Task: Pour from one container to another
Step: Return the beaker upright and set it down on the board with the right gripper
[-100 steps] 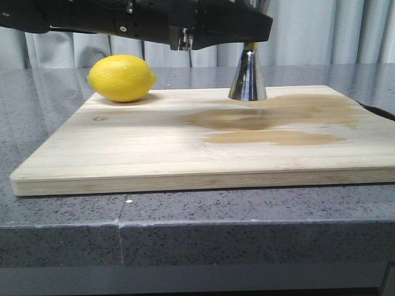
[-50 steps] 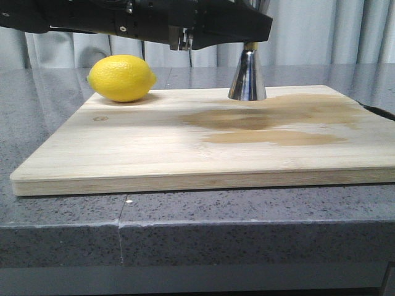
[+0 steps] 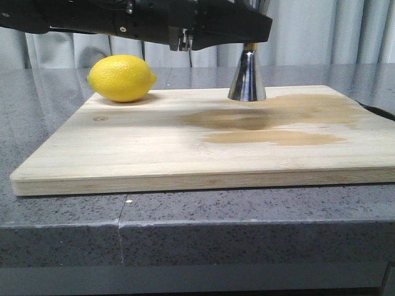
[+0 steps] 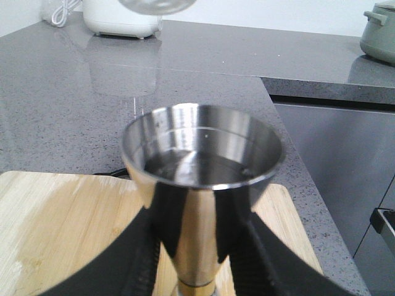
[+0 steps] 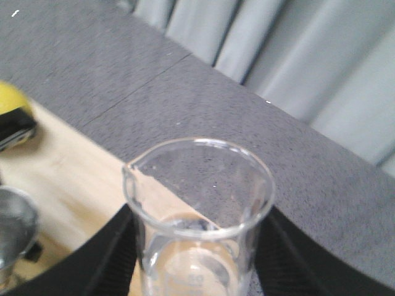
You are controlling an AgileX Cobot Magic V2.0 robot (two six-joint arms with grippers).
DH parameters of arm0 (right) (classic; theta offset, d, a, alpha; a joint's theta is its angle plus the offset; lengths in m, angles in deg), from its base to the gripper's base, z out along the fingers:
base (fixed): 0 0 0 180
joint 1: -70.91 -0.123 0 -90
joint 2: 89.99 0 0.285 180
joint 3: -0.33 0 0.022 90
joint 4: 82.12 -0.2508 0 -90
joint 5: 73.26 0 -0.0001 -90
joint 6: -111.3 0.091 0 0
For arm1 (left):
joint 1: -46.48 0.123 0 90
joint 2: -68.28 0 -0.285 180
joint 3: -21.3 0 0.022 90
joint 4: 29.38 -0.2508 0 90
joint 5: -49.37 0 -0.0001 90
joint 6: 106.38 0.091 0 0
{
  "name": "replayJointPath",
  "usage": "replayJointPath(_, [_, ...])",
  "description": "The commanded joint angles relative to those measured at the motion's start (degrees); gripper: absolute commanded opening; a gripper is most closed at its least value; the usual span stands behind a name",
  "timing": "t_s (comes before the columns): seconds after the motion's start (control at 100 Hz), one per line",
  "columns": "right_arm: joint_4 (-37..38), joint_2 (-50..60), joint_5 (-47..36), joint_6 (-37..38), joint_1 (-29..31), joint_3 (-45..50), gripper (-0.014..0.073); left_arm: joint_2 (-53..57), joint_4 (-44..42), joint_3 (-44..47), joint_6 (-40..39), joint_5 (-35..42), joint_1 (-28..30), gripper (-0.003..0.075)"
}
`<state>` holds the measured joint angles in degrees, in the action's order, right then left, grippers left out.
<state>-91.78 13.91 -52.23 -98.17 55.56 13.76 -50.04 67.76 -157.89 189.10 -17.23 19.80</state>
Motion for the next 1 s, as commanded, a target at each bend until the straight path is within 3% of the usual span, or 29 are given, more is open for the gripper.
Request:
replayJointPath(0.0, [-6.59, 2.17, -10.87, 0.15, 2.15, 2.59, 0.0318, 3.05, 4.26, -1.42, 0.07, -5.68, -0.34, 0.0178])
replayJointPath(0.19, [-16.6, 1.89, -30.18, 0.15, 2.2, 14.7, 0.0318, 3.05, 4.26, -1.42, 0.07, -5.68, -0.34, 0.0178])
replayJointPath(0.32, [-18.36, 0.18, -41.98, 3.36, 0.82, 21.24, 0.0318, 3.05, 4.26, -1.42, 0.07, -5.68, -0.34, 0.0178])
replayJointPath(0.58, [-16.63, -7.14, -50.83, 8.51, -0.81, 24.95, 0.0318, 3.05, 4.26, -1.42, 0.07, -5.68, -0.34, 0.0178])
replayJointPath(0.75, [-9.58, -11.74, -55.18, 15.56, -0.81, 24.95, 0.0318, 3.05, 4.26, -1.42, 0.07, -5.68, -0.34, 0.0178])
replayJointPath(0.99, [-6.22, -17.7, -63.82, 15.95, -0.81, 24.95, 0.0318, 3.05, 4.26, -1.42, 0.07, -5.68, -0.34, 0.0178])
